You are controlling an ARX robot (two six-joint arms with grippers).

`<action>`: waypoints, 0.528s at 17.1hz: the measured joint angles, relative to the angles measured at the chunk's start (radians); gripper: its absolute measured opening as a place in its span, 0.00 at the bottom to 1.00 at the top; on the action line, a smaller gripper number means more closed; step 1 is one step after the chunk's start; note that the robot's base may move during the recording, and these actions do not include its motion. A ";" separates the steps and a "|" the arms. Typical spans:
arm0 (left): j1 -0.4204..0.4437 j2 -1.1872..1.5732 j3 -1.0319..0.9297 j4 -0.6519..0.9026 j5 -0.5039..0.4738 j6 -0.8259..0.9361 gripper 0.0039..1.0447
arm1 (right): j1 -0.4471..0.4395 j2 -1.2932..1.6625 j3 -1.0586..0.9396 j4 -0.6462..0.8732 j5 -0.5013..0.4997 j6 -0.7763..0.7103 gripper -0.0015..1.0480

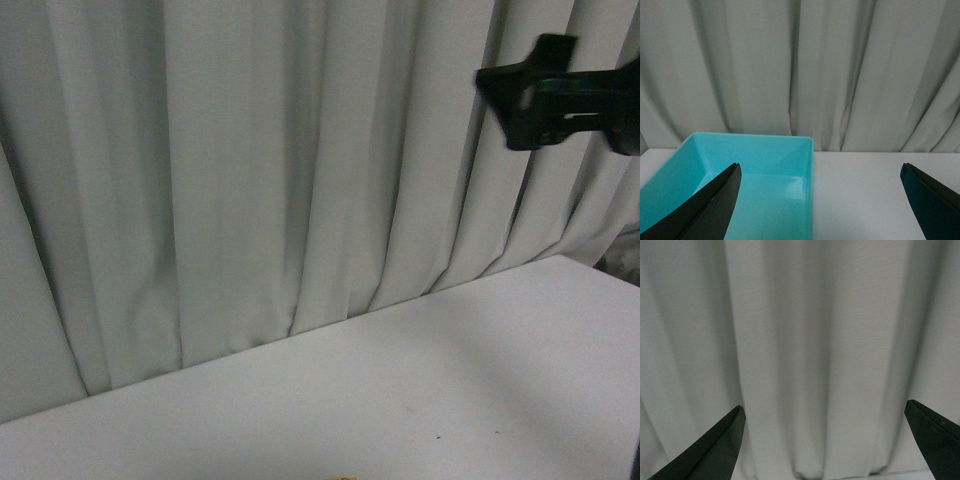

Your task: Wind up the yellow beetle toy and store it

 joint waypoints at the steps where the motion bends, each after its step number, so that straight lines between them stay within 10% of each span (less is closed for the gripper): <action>1: 0.000 0.000 0.000 0.000 0.000 0.000 0.94 | 0.015 0.111 0.069 0.022 -0.054 -0.040 0.94; 9: 0.000 0.000 0.000 0.000 0.000 0.000 0.94 | 0.140 0.434 0.507 -0.631 -0.649 -0.663 0.94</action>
